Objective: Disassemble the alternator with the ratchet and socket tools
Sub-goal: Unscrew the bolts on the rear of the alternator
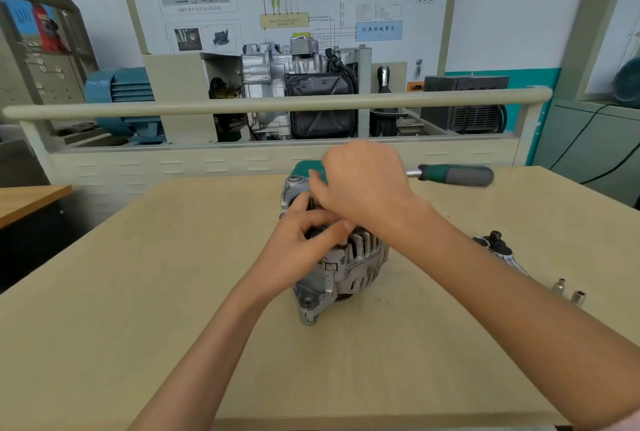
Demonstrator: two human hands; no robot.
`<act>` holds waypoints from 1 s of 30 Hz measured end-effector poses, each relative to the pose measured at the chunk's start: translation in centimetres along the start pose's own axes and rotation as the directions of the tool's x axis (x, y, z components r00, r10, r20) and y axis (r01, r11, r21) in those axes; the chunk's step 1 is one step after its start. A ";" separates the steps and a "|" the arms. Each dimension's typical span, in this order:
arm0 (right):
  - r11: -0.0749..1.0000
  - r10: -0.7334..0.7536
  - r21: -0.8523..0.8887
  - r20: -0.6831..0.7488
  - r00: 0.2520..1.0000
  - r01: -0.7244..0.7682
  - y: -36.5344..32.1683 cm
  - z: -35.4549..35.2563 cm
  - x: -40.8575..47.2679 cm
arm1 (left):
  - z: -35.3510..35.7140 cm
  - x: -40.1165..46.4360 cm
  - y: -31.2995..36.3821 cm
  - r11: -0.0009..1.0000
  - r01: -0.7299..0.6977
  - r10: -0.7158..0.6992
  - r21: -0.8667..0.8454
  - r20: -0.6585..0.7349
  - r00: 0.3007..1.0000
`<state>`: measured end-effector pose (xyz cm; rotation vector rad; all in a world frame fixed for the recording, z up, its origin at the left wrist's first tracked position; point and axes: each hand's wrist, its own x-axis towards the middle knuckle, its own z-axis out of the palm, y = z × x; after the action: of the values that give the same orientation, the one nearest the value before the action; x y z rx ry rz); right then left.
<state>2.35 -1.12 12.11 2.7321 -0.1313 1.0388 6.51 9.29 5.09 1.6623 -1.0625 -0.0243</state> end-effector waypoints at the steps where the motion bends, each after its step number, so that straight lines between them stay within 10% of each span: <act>1: 0.995 -0.089 0.031 -0.025 0.996 0.089 0.1 0.0 -0.1 | -0.3 0.0 0.2 1.000 0.006 -0.005 -0.007 0.029 1.000; 9: 0.890 -0.279 0.365 -0.039 0.960 0.273 0.3 -0.2 0.2 | -1.4 0.0 -0.4 0.994 0.020 -0.009 -0.107 0.104 0.995; 18: 0.981 0.167 -0.092 -0.025 0.986 -0.169 -2.0 0.2 -0.3 | 1.0 -0.1 -0.5 0.993 -0.113 0.110 -0.016 -0.122 0.986; 24: 0.993 -0.112 -0.035 -0.041 0.993 0.110 -0.1 -0.1 -0.1 | 1.1 -0.3 -0.3 0.996 -0.082 0.085 0.036 -0.090 0.992; 30: 0.888 -0.246 0.399 -0.010 0.969 0.229 1.4 0.2 0.4 | 0.0 -0.4 0.0 0.995 -0.098 0.099 -0.010 0.042 0.994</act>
<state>2.55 -2.57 12.41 3.0221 0.4505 1.0319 6.28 9.51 4.84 1.6066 -1.1735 0.0009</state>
